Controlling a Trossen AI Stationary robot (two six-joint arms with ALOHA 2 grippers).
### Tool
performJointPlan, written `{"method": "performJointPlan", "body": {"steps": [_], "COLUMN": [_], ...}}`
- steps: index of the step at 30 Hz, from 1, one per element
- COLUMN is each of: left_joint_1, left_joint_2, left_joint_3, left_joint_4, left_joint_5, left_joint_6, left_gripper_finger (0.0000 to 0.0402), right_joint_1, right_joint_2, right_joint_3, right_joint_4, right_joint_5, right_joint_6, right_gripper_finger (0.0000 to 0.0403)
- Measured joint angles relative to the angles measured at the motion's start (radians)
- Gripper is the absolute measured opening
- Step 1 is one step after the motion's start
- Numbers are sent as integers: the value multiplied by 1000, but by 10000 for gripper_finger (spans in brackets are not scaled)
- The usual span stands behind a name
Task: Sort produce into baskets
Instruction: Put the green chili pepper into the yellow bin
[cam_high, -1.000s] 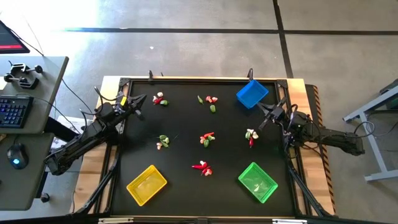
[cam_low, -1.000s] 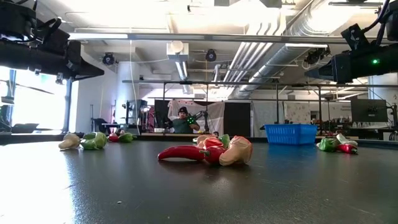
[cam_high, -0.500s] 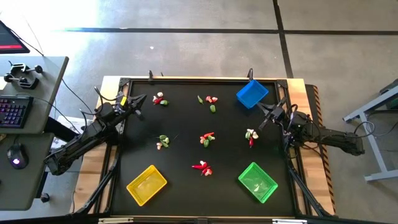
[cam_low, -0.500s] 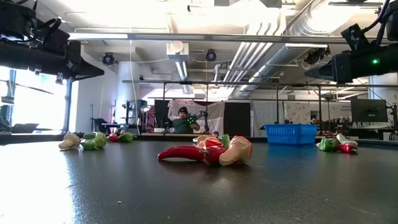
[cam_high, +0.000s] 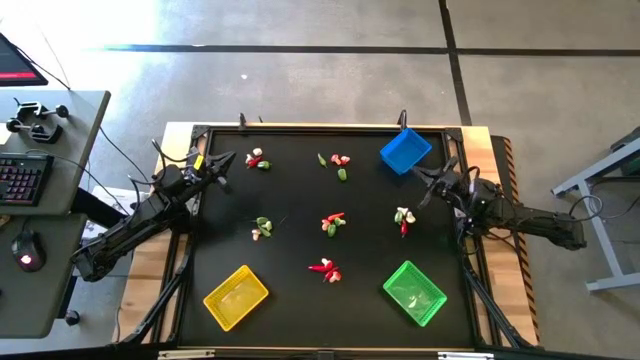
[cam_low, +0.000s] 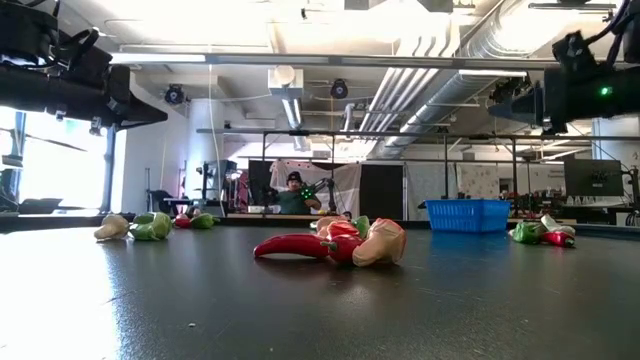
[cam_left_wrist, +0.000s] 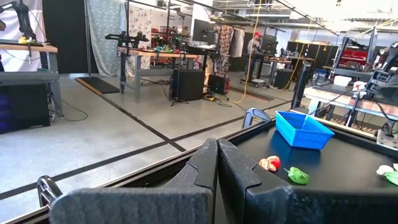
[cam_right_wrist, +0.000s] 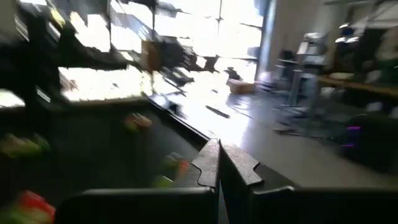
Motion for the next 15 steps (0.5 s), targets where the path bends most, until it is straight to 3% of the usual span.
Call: {"method": "performJointPlan", "body": {"steps": [8, 15], "left_joint_1": [0, 0], "left_joint_2": [0, 0], "left_joint_3": [0, 0], "left_joint_4": [0, 0], "left_joint_5": [0, 0], "left_joint_6": [0, 0], "left_gripper_finger": [0, 0], "right_joint_1": [0, 0], "right_joint_2": [0, -1], "right_joint_3": [0, 0], "right_joint_4": [219, 523], "right_joint_5": [-72, -384], "right_joint_6": [-48, -107], "right_gripper_finger": [0, 0]}}
